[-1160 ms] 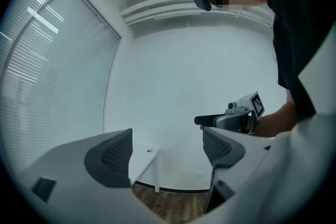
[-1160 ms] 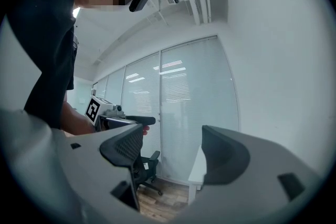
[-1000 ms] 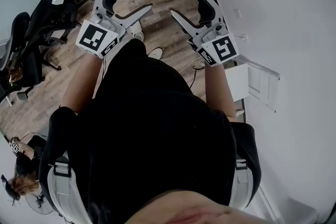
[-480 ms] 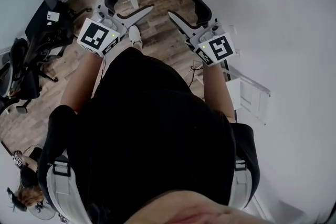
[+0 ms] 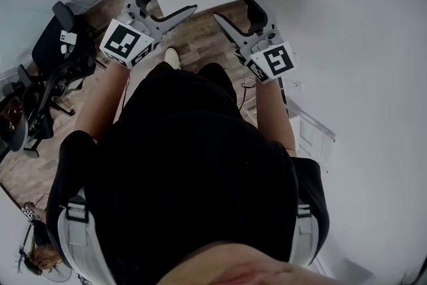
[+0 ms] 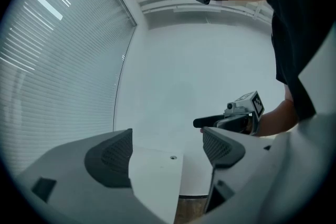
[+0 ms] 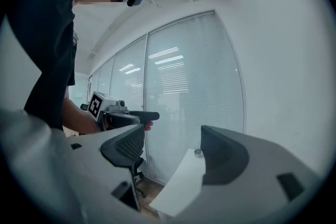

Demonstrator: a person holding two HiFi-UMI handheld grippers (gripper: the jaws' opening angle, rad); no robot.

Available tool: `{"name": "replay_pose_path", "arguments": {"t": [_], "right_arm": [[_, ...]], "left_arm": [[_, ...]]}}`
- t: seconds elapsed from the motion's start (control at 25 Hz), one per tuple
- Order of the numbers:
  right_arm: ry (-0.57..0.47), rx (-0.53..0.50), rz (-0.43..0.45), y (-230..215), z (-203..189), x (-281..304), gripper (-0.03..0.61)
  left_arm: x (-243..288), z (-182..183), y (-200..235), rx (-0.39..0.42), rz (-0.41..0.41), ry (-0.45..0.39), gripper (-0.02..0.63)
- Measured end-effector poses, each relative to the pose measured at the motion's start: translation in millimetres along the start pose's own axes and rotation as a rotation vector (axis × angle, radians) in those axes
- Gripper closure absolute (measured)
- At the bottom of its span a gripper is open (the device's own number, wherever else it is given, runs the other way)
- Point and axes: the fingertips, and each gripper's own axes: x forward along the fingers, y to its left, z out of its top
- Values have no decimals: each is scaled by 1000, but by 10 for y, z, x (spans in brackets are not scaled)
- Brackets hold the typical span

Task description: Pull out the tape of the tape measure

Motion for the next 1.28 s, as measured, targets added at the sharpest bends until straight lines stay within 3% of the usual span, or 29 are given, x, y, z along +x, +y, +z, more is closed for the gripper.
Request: {"name": "replay_pose_path", "arguments": {"t": [0.4,0.6,0.72,1.08,1.28], "right_arm": [[60,46,102,-850,-234,609,259],[114,77,236,-1401,-540,848,262],[156,79,325,-1667,-729,925,268],[280,125,507,-1990,-1381,1431,276],[343,136,503,-2000,-1776,1616,285]], "left_arm": [[586,-202,726,-57,100,33,195],[1008,-393,998,-65,228,78,195],[1273,-581,1050,-93,257,110,195],[1451,-1338,1416,-90,366,312,195],[1446,-1728,1632,-57,337,389,195]]}}
